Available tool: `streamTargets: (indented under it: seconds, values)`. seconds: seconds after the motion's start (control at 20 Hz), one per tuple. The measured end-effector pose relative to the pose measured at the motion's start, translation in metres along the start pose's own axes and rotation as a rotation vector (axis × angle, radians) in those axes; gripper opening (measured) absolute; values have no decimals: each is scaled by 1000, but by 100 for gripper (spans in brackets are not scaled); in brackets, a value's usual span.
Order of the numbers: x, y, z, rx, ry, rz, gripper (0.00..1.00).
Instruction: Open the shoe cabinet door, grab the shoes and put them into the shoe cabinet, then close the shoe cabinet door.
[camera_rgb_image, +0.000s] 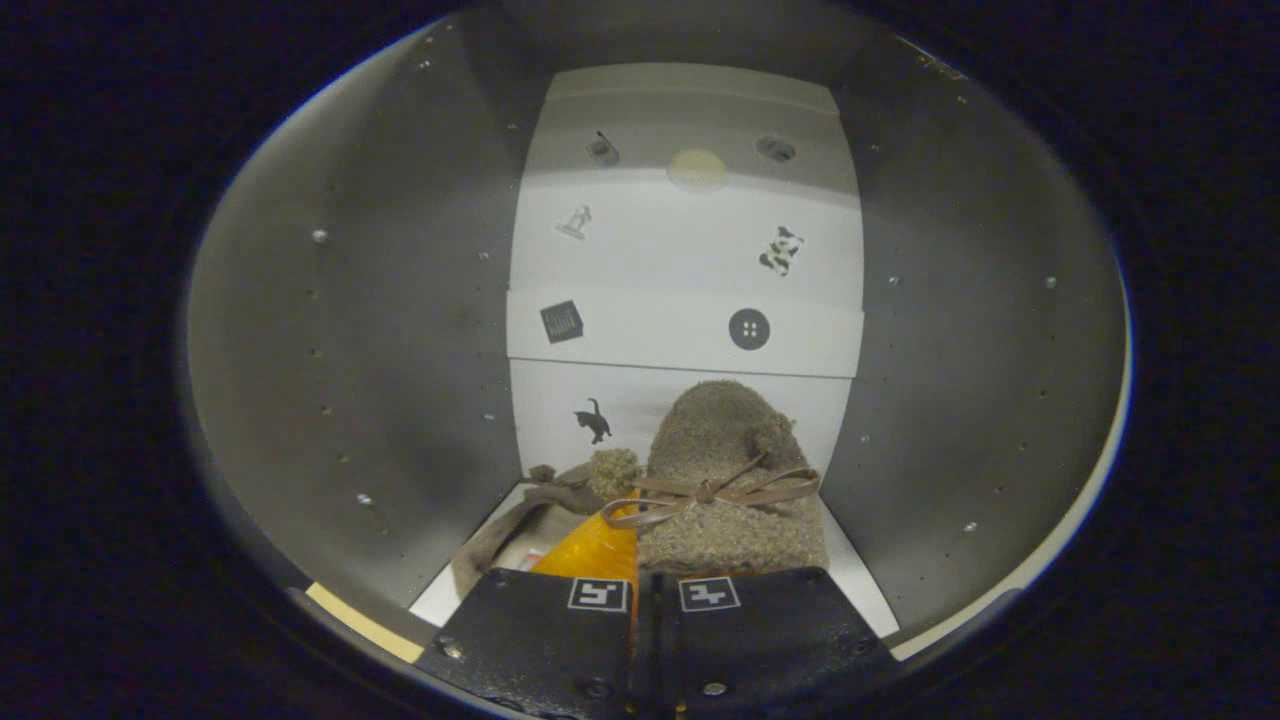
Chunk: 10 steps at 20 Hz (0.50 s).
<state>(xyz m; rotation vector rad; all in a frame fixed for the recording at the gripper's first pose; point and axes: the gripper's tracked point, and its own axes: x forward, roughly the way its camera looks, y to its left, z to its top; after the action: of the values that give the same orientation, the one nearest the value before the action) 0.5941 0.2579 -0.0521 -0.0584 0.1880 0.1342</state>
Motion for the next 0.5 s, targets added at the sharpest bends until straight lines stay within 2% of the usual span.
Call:
streamTargets:
  seconds: [0.25, 0.5]
  values:
    - [41, -7, -28, 56, 100, 1, 6]
    - [55, -11, -43, 68, 198, -6, 6]
